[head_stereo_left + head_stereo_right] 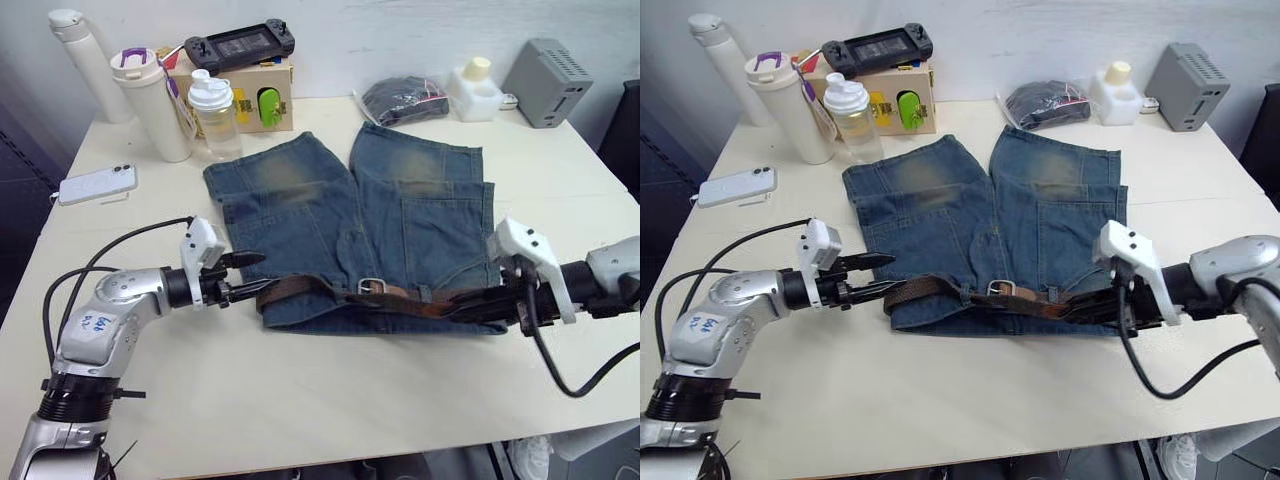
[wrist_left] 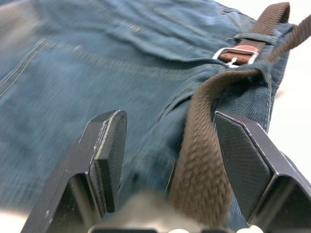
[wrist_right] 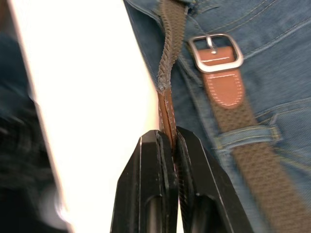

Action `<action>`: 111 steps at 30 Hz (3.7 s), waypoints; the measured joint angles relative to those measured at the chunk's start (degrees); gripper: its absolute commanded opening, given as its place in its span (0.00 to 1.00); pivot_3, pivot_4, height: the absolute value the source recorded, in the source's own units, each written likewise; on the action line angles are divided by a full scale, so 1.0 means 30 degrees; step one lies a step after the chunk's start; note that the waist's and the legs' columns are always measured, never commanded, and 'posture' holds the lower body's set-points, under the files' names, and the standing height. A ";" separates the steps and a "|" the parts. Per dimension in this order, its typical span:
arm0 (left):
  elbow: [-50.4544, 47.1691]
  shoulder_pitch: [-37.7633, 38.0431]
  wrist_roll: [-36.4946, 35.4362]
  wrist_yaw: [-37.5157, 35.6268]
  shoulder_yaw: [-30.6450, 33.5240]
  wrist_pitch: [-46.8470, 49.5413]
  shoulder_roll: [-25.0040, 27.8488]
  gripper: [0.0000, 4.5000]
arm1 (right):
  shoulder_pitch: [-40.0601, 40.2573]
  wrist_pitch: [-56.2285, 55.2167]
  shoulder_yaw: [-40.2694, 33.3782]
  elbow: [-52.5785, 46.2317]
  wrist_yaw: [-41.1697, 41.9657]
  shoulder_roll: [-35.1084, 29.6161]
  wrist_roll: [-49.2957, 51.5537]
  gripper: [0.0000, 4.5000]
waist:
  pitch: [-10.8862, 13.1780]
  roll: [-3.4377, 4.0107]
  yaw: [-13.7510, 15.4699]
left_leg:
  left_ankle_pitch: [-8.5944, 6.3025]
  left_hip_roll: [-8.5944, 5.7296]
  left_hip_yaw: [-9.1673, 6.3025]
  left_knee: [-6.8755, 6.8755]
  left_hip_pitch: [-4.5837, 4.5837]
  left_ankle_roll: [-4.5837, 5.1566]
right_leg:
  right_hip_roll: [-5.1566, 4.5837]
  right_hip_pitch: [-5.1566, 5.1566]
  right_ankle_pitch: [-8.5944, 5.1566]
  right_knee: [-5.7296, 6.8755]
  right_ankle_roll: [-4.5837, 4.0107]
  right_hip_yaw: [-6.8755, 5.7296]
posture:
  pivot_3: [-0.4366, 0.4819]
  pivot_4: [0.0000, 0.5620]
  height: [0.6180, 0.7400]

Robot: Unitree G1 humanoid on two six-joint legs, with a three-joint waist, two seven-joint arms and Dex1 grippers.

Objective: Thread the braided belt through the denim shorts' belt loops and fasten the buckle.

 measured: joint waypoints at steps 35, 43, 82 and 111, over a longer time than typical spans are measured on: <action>0.1875 0.1359 0.7225 -0.1024 -0.3049 -0.9938 0.0055 0.71 | 0.0401 0.9116 -0.7326 0.7310 -0.7776 0.3709 1.3349 0.00 | 0.0004 0.0008 0.0072 | 0.0016 -0.0024 0.0009 -0.0002 -0.0031 0.0027 | -0.0040 -0.0028 0.0003 0.0090 0.0005 -0.0041 | 0.48 0.27 0.59; 0.1808 0.0770 0.6736 -0.2064 -0.2895 -0.8811 0.0470 0.71 | -0.0738 0.9073 -0.4868 0.8073 -1.2437 0.6153 1.2042 0.00 | 0.0002 0.0013 0.0015 | 0.0016 -0.0026 0.0019 -0.0005 -0.0040 0.0026 | -0.0044 -0.0051 0.0003 0.0097 0.0005 -0.0041 | 0.48 0.27 0.59; 0.1673 -0.2071 1.2710 0.6988 -0.4923 -1.4807 -0.6790 0.98 | -0.3227 0.5863 -0.3273 1.1447 -2.3869 0.7631 2.3036 0.00 | 0.0005 0.0007 0.0311 | 0.0059 -0.0072 -0.0004 0.0130 -0.0240 0.0116 | -0.0081 -0.0121 0.0058 0.0094 0.0087 -0.0096 | 0.48 0.27 0.59; 0.3127 -0.1923 1.3776 0.9402 -0.5152 -1.4802 -0.8858 0.01 | -0.1607 0.4411 -0.3350 0.8489 -2.3641 0.7120 2.3042 0.00 | 0.0005 0.0007 0.0548 | 0.0074 -0.0107 -0.0019 0.0146 -0.0254 0.0144 | -0.0124 -0.0121 0.0067 0.0108 0.0101 -0.0120 | 0.48 0.27 0.59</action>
